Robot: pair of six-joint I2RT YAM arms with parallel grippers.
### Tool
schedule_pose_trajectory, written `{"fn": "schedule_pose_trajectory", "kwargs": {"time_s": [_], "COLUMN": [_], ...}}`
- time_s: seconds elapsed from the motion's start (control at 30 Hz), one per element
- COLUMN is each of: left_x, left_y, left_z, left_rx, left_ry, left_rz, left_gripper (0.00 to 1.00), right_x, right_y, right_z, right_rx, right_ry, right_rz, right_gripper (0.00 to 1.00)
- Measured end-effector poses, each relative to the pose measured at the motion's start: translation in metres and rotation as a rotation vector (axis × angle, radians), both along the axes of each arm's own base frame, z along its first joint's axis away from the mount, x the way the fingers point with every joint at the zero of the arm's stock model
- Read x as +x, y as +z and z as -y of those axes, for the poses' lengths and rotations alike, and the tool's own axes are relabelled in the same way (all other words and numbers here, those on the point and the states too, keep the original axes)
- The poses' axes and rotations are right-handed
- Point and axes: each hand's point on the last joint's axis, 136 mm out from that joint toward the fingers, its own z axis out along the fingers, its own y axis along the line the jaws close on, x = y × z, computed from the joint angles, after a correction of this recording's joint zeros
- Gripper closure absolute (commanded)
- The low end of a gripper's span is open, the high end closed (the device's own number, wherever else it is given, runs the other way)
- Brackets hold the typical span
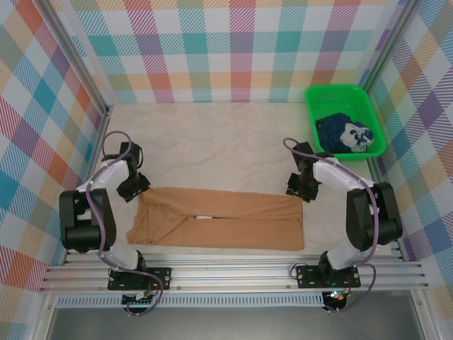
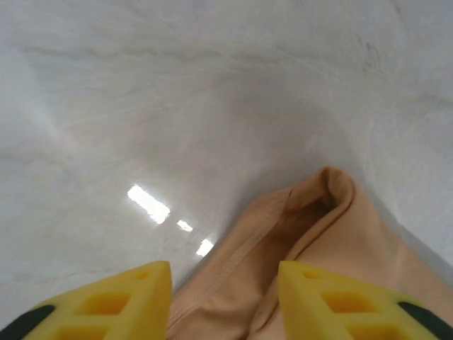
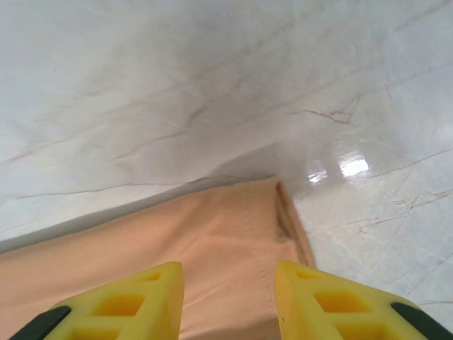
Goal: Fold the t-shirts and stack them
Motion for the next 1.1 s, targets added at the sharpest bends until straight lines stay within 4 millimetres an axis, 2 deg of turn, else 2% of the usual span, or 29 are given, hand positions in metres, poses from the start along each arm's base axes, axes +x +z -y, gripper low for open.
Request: {"fn": "schedule_pose_trajectory", "kwargs": {"time_s": [0.13, 0.2, 0.37, 0.53, 0.57, 0.77, 0.87, 1.0, 1.1], "left_x": [0.000, 0.000, -0.013, -0.012, -0.013, -0.012, -0.006, 0.027, 0.047], "left_y": [0.035, 0.040, 0.010, -0.015, -0.018, -0.042, -0.043, -0.037, -0.023], "left_z": [0.015, 0.029, 0.059, 0.080, 0.082, 0.088, 0.091, 0.096, 0.096], "left_rx": [-0.020, -0.080, -0.208, -0.259, -0.262, -0.282, -0.294, -0.310, -0.292], "left_ry": [0.023, 0.023, 0.029, 0.020, 0.019, 0.026, 0.028, 0.006, -0.025], "left_rz": [0.125, 0.161, 0.078, 0.001, -0.011, -0.069, -0.066, -0.007, 0.057], "left_gripper": [0.59, 0.60, 0.61, 0.61, 0.61, 0.59, 0.56, 0.55, 0.53], "right_x": [0.003, -0.001, -0.009, -0.020, -0.020, 0.011, 0.041, 0.085, 0.105], "right_y": [0.021, 0.020, 0.002, -0.040, -0.041, -0.040, -0.039, -0.037, -0.033], "right_z": [-0.021, -0.035, -0.062, -0.057, -0.055, -0.045, -0.042, -0.041, -0.043], "right_rx": [0.029, 0.062, 0.133, 0.092, 0.093, 0.100, 0.107, 0.100, 0.095], "right_ry": [0.073, 0.107, 0.130, 0.078, 0.063, -0.008, -0.015, 0.012, 0.044], "right_rz": [0.075, 0.071, 0.002, -0.152, -0.173, -0.203, -0.195, -0.145, -0.099], "right_gripper": [0.60, 0.63, 0.67, 0.68, 0.68, 0.69, 0.70, 0.69, 0.66]}}
